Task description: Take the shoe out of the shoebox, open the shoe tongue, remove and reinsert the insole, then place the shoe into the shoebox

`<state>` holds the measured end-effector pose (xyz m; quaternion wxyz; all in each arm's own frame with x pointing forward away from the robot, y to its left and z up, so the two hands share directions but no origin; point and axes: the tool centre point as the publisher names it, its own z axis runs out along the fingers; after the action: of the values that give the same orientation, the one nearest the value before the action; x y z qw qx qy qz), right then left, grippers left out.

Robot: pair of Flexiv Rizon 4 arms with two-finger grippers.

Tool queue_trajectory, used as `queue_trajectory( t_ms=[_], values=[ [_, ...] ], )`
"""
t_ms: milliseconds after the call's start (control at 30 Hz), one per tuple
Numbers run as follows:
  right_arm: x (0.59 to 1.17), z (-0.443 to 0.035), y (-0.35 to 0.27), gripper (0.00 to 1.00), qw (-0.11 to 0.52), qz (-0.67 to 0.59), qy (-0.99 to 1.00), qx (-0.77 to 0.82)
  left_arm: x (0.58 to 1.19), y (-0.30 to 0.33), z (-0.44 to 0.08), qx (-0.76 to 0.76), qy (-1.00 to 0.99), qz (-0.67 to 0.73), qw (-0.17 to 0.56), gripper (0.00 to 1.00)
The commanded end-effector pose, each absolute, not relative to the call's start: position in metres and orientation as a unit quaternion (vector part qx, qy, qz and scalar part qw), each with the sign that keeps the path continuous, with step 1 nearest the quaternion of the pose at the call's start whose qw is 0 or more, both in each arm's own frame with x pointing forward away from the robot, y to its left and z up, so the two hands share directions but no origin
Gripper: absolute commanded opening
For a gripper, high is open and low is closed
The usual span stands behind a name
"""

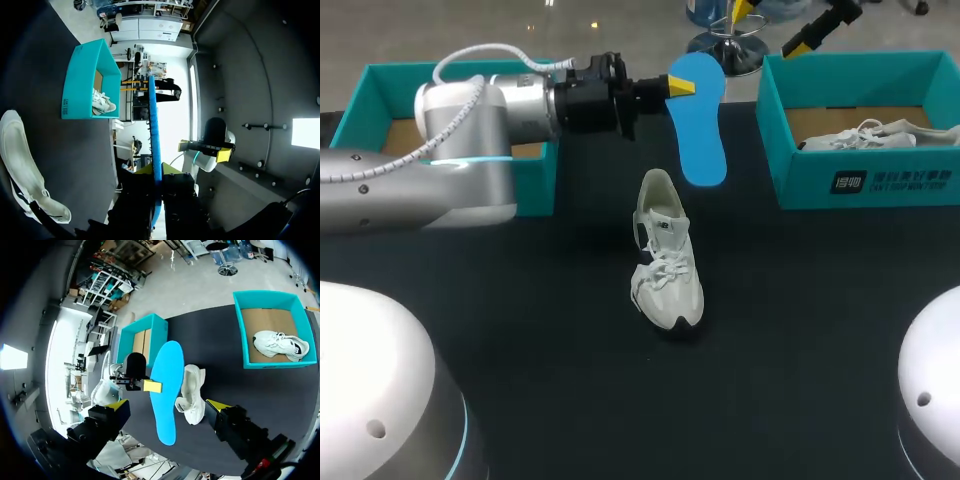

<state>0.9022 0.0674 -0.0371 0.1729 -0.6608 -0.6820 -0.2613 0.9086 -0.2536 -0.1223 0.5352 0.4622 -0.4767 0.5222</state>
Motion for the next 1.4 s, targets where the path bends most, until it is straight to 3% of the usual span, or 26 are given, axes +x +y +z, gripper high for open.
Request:
queue_trajectory(
  t_ms=[33,900,1400],
  values=[
    [0.904,-0.037,0.086,1.0,0.129,-0.212,-0.696,-0.674,0.911,-0.254,-0.124,0.463,-0.479,0.519,0.536,0.0],
    [0.888,-0.02,0.14,1.0,-0.027,-0.034,-0.708,-0.705,0.918,-0.255,-0.126,0.475,-0.483,0.511,0.529,0.0],
    [0.888,-0.025,0.137,1.0,-0.074,0.002,-0.716,-0.694,0.918,-0.25,-0.123,0.474,-0.486,0.513,0.525,0.0]
  ],
)
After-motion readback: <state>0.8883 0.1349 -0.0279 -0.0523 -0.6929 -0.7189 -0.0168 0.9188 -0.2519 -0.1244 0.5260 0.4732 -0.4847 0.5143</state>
